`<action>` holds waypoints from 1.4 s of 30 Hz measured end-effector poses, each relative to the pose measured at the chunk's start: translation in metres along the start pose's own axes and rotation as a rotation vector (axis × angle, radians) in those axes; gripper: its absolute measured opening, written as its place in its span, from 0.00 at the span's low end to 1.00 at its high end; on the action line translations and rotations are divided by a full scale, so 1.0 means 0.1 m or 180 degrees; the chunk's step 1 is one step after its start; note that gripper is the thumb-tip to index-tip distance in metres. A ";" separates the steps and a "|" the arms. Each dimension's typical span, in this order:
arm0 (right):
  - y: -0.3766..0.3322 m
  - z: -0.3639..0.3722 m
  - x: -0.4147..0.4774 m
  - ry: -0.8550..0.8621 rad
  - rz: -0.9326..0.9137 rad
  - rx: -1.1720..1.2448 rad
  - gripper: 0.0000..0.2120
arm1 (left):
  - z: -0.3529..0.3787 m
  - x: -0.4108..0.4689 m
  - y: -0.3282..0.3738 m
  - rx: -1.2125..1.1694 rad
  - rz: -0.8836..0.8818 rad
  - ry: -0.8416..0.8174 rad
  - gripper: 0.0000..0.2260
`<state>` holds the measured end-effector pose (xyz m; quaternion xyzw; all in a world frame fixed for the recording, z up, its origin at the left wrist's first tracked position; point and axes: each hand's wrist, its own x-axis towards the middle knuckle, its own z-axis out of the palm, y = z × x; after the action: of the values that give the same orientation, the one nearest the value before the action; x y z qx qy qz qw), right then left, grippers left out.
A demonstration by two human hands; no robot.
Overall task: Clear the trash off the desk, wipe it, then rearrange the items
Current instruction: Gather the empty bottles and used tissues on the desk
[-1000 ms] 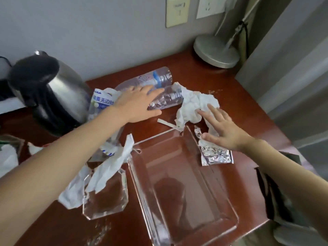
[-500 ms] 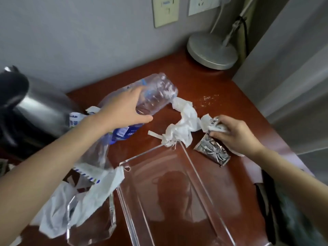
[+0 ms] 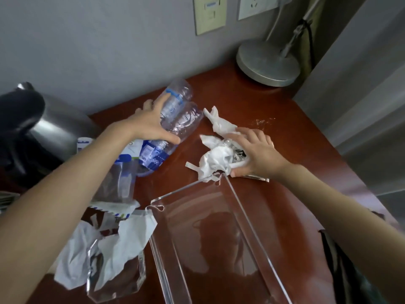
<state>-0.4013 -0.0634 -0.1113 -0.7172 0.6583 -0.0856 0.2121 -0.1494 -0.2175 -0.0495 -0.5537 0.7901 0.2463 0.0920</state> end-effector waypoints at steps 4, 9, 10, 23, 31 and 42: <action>0.02 0.11 -0.01 0.0767 -0.0305 0.0185 0.23 | 0.11 -0.03 -0.03 -0.0074 0.0012 0.0270 0.55; 0.03 -0.04 -0.11 0.0828 0.0349 0.1280 0.10 | 0.16 -0.01 -0.08 -0.0846 -0.0248 0.0496 0.43; 0.03 -0.07 -0.14 0.0885 0.0482 0.1524 0.09 | 0.17 -0.01 -0.09 -0.1086 -0.0374 0.0493 0.41; -0.38 -0.67 -0.39 0.1544 0.0767 0.2333 0.06 | -0.37 -0.56 0.44 -0.2282 0.0406 0.0640 0.11; -0.81 -0.94 -0.89 0.1541 0.0712 0.2215 0.07 | -0.26 -1.19 0.63 -0.1975 0.0869 0.0074 0.30; -1.42 -0.46 -2.36 0.1731 0.1108 0.2192 0.08 | 0.22 -2.37 0.33 -0.0750 0.0807 0.0234 0.25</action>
<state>-0.3192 0.1651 0.0262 -0.4358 0.7336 -0.4469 0.2687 -0.0952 -0.0014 0.0402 -0.4652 0.8221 0.3263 -0.0343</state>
